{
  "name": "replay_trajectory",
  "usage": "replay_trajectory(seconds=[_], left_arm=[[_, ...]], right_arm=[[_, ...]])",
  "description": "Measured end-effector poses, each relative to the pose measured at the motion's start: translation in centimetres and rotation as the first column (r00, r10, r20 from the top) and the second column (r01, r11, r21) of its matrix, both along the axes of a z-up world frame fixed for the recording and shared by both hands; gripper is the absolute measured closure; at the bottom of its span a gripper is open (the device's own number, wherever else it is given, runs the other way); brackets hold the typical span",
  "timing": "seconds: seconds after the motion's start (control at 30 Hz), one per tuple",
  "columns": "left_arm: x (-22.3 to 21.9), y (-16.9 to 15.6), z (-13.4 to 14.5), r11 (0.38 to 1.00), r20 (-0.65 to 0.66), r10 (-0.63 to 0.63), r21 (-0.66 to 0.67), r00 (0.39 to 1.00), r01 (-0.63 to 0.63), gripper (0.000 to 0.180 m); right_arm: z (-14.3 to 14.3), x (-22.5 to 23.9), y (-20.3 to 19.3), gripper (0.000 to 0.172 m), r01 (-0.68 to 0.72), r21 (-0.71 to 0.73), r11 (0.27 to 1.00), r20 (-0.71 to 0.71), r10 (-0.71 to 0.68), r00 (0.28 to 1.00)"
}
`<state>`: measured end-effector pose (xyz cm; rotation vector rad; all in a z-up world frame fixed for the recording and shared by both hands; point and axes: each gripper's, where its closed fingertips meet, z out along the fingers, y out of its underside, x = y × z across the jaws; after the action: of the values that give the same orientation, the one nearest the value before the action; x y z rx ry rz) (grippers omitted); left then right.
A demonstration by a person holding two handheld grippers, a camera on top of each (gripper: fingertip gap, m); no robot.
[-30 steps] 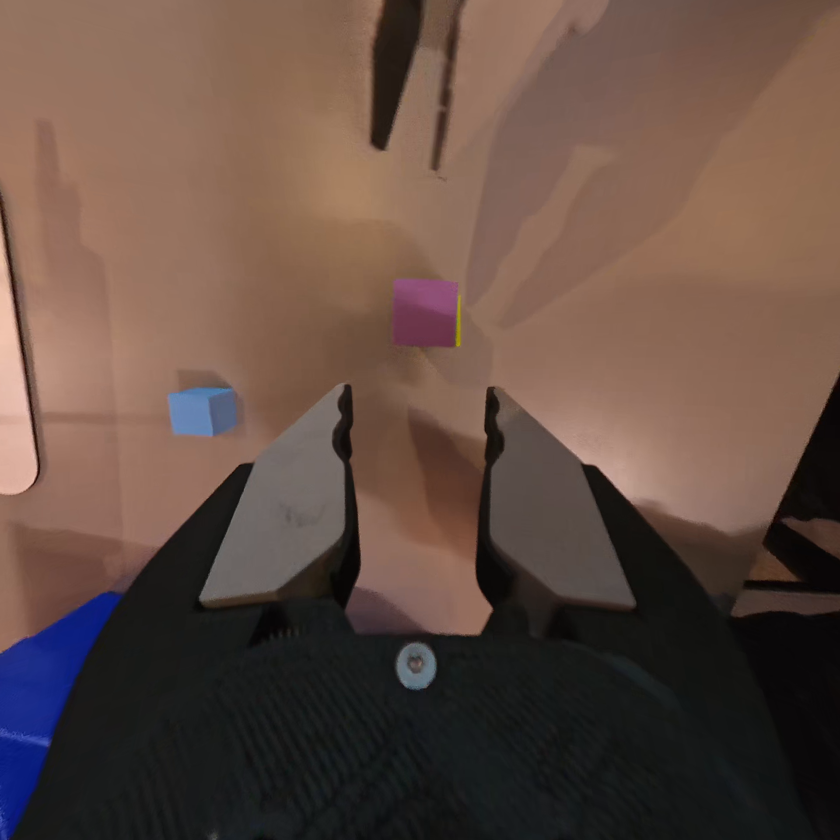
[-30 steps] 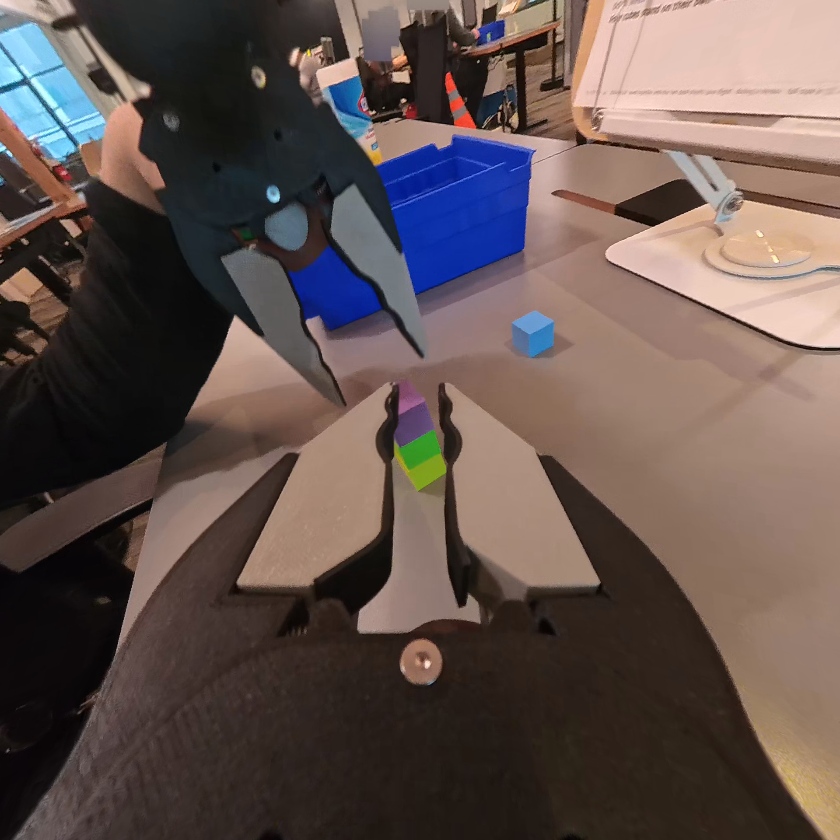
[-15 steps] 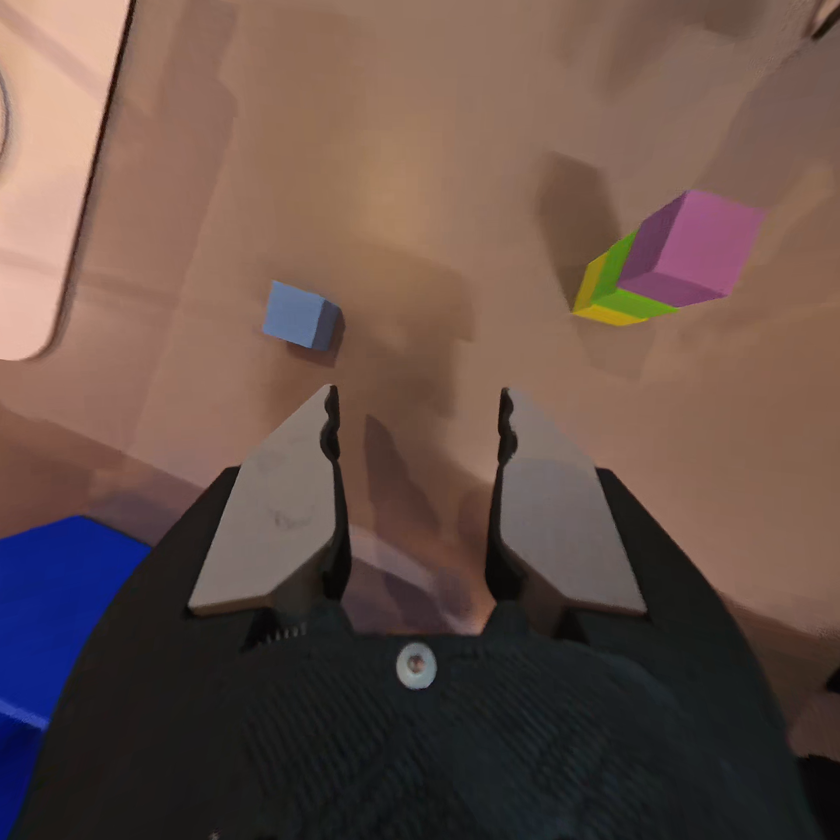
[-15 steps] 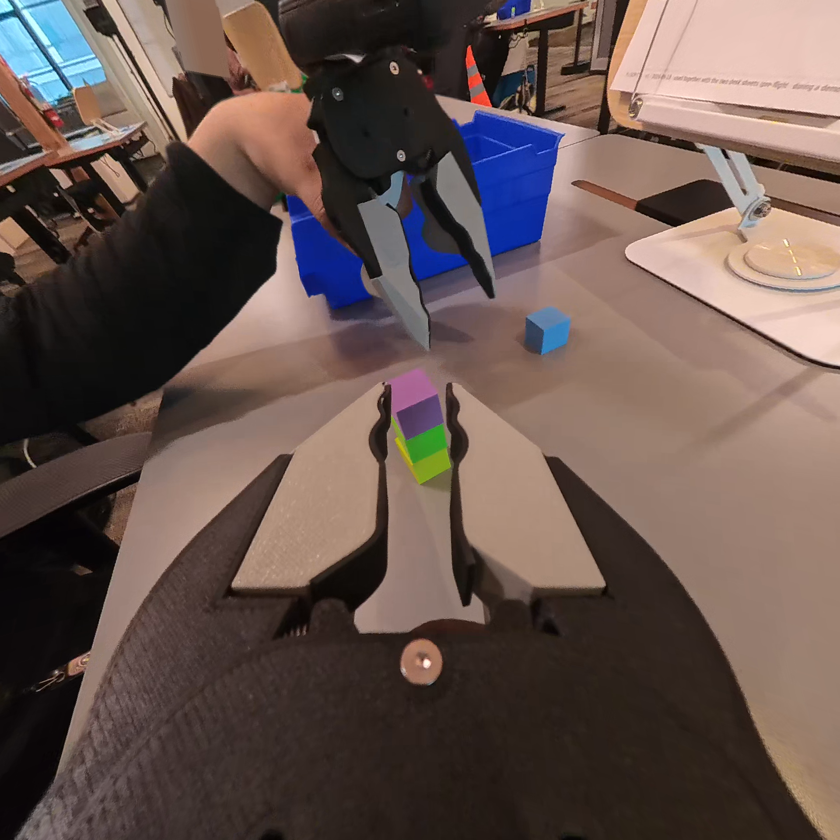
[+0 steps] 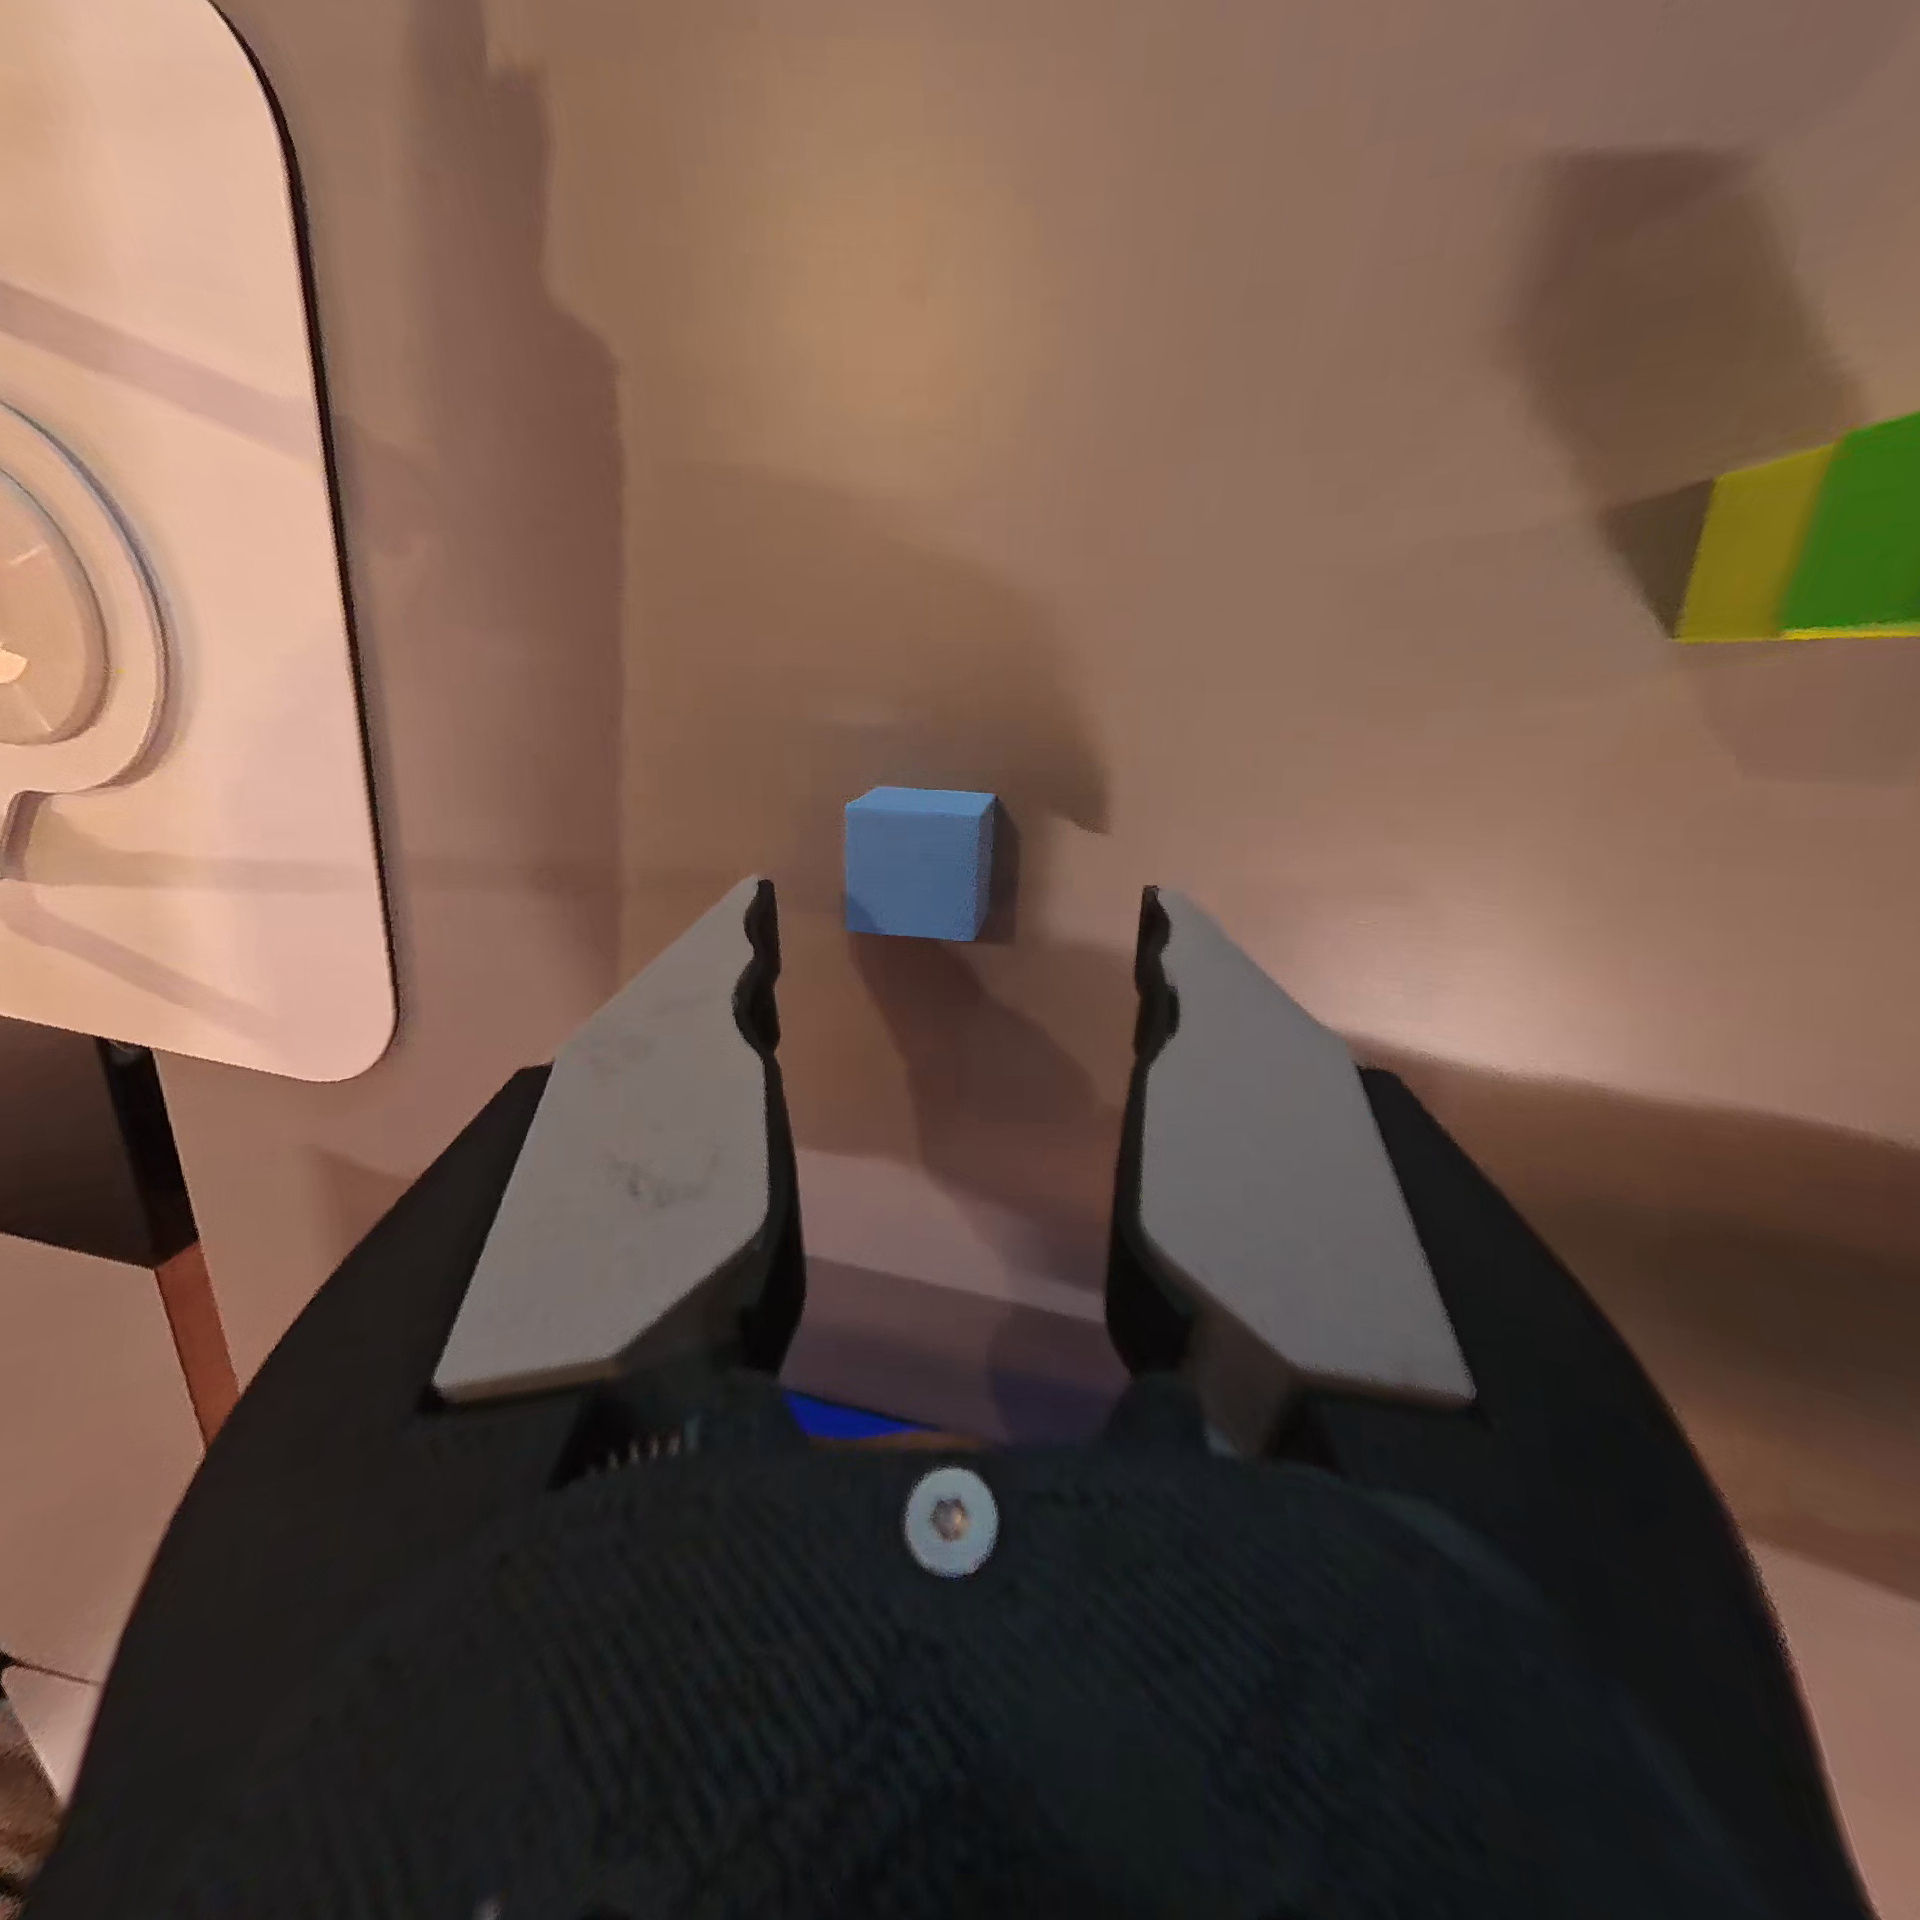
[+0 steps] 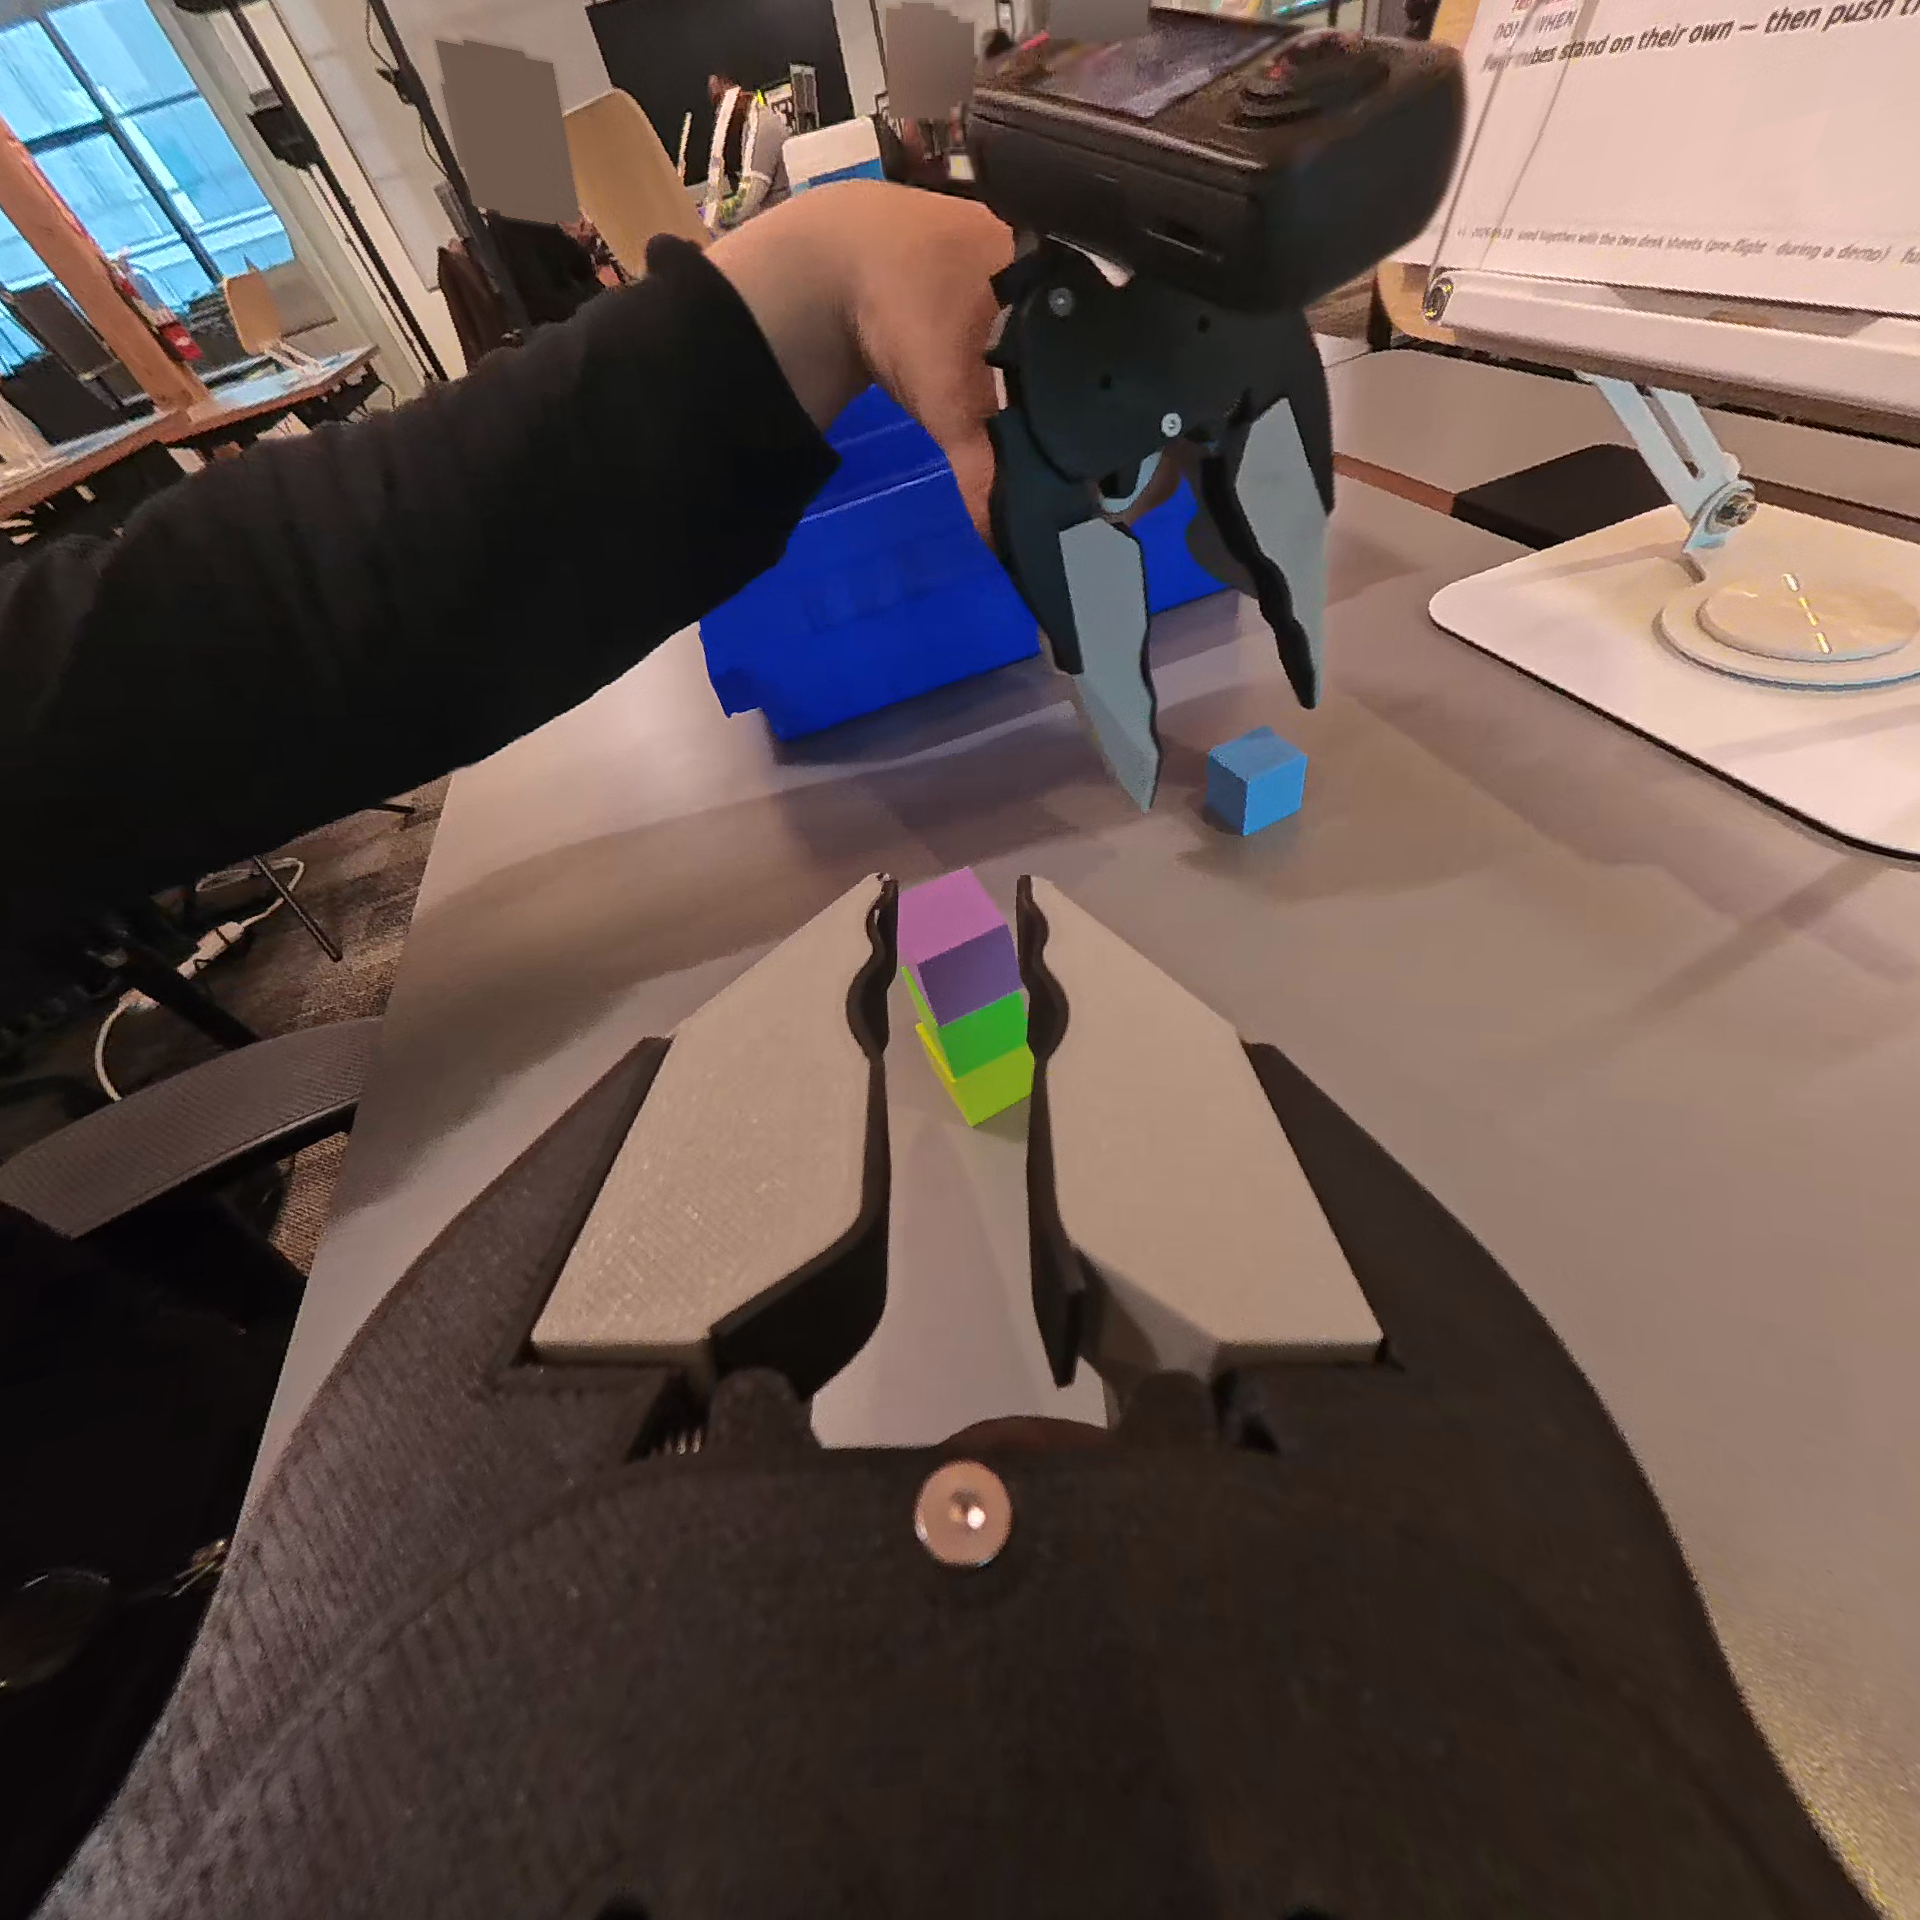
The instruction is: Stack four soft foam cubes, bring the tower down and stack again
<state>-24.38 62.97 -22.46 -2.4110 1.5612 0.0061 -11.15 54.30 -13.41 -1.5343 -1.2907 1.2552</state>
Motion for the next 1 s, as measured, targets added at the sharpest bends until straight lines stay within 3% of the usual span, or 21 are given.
replay_trajectory(seconds=[0.17,0.27,0.47,0.67,0.8,1.0], left_arm=[[-0.3,0.4,-1.5,0.998,-0.015,0.012,-0.058,1.000,-0.013,0.124],[0.0,0.3,-2.2,0.997,-0.012,0.014,-0.070,1.000,-0.015,0.153],[1.0,-1.3,-0.4,1.000,0.051,0.023,-0.011,0.998,-0.022,0.154],[4.0,-6.6,3.8,0.996,0.098,-0.055,0.079,0.994,0.048,0.154],[6.1,-9.5,5.1,0.981,0.091,-0.155,0.128,0.984,0.143,0.155],[7.4,-9.3,6.9,0.964,0.069,-0.189,0.204,0.980,0.172,0.155]], right_arm=[[-0.1,0.0,0.0,0.152,-0.002,0.003,1.000,0.008,0.002,1.000],[0.1,0.1,0.1,0.152,0.003,0.002,1.000,0.000,-0.003,1.000],[0.4,0.3,0.3,0.152,0.017,0.000,1.000,-0.014,-0.017,1.000],[0.3,0.1,0.2,0.153,0.018,0.013,1.000,-0.010,-0.017,1.000],[0.2,0.1,0.4,0.153,0.027,0.006,1.000,-0.011,-0.027,1.000],[0.1,0.4,1.0,0.154,0.046,0.007,0.999,-0.012,-0.046,0.999]])
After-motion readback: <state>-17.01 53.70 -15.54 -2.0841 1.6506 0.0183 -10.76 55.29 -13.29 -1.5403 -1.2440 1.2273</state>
